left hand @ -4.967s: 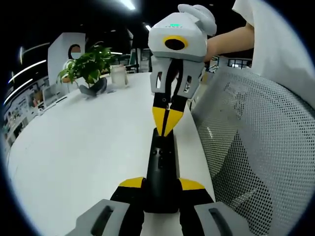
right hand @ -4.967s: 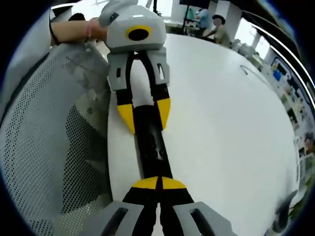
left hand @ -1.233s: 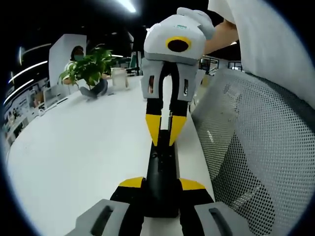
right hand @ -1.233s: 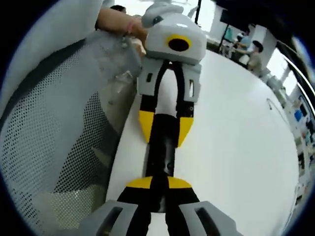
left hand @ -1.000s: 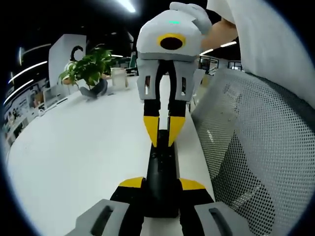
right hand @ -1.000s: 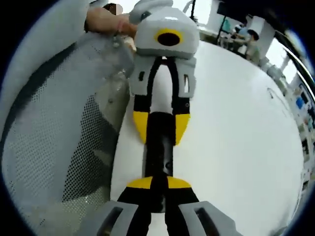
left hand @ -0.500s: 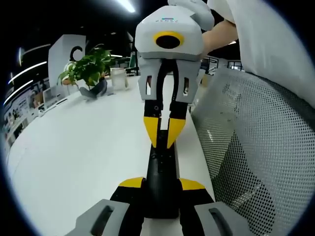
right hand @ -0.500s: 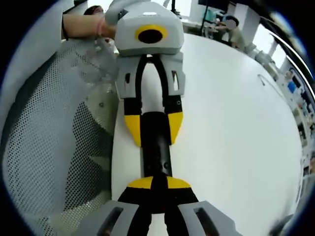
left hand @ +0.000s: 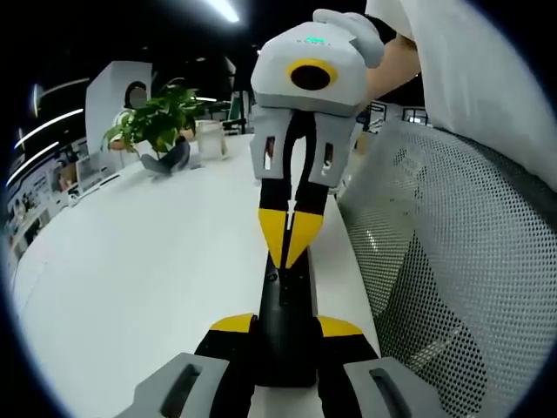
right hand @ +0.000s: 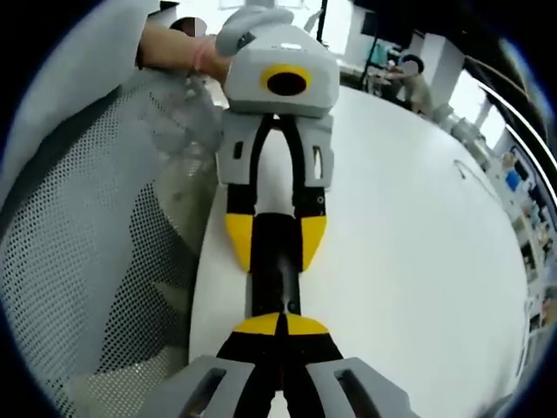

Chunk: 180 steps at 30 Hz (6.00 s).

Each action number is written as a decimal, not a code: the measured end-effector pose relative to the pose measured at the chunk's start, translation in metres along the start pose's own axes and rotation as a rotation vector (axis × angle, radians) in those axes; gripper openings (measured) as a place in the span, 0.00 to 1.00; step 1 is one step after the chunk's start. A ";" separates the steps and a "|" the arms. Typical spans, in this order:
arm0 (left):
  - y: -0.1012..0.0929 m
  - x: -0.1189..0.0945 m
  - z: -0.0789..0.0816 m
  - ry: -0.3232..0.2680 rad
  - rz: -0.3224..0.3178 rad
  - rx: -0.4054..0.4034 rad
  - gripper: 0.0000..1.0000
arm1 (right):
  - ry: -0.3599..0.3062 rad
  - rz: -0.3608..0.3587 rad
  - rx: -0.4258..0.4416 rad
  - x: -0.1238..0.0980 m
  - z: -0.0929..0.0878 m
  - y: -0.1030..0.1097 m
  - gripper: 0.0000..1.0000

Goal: Press the specified remote control buttons in sequence, fully releasing each button before pressing the next.

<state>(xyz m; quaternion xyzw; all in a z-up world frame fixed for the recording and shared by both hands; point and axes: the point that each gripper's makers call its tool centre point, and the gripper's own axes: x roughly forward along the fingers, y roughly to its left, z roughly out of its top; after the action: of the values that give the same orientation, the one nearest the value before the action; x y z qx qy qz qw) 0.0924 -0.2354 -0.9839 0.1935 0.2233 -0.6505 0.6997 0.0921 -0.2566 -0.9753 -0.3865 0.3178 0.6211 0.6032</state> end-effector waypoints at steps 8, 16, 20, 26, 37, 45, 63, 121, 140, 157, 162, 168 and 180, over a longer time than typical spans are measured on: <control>0.000 0.000 0.000 0.003 -0.001 0.001 0.25 | 0.010 0.011 0.009 -0.003 -0.004 0.003 0.00; 0.000 0.000 0.000 0.003 0.000 -0.001 0.25 | 0.045 0.009 0.041 -0.005 -0.010 0.003 0.00; 0.000 0.000 0.000 0.006 -0.001 0.001 0.25 | 0.052 0.008 0.030 -0.003 -0.011 0.003 0.00; 0.000 0.001 0.000 0.003 -0.001 -0.004 0.25 | 0.075 0.002 0.036 -0.001 -0.012 0.003 0.00; 0.001 0.001 0.000 0.006 -0.001 -0.004 0.25 | 0.133 0.019 0.037 0.000 -0.013 0.002 0.00; 0.001 0.001 0.000 0.004 0.003 -0.004 0.25 | 0.060 0.008 0.111 -0.001 -0.013 0.001 0.00; 0.001 0.001 0.000 0.001 0.007 -0.012 0.25 | 0.043 0.075 0.154 -0.005 -0.017 0.003 0.00; 0.001 0.001 0.000 0.004 0.007 -0.010 0.25 | 0.062 0.006 0.179 -0.011 -0.027 0.002 0.00; 0.001 0.000 0.000 0.002 0.009 -0.015 0.25 | 0.019 -0.051 0.260 -0.012 -0.027 0.000 0.00; 0.001 0.000 0.000 0.000 0.010 -0.015 0.25 | -0.146 -0.091 0.529 -0.012 -0.023 -0.002 0.00; 0.001 0.001 0.000 0.001 0.010 -0.016 0.25 | -0.095 -0.090 0.412 -0.011 -0.022 -0.001 0.00; 0.001 0.000 0.000 0.002 0.010 -0.017 0.25 | -0.043 -0.088 0.282 -0.007 -0.017 0.002 0.00; 0.001 0.000 0.000 0.003 0.009 -0.016 0.25 | 0.021 -0.071 0.204 -0.005 -0.017 0.001 0.00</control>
<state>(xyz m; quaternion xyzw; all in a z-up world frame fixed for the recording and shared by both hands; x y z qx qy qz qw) 0.0935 -0.2354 -0.9844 0.1898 0.2284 -0.6453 0.7038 0.0926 -0.2733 -0.9797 -0.3406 0.3718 0.5596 0.6577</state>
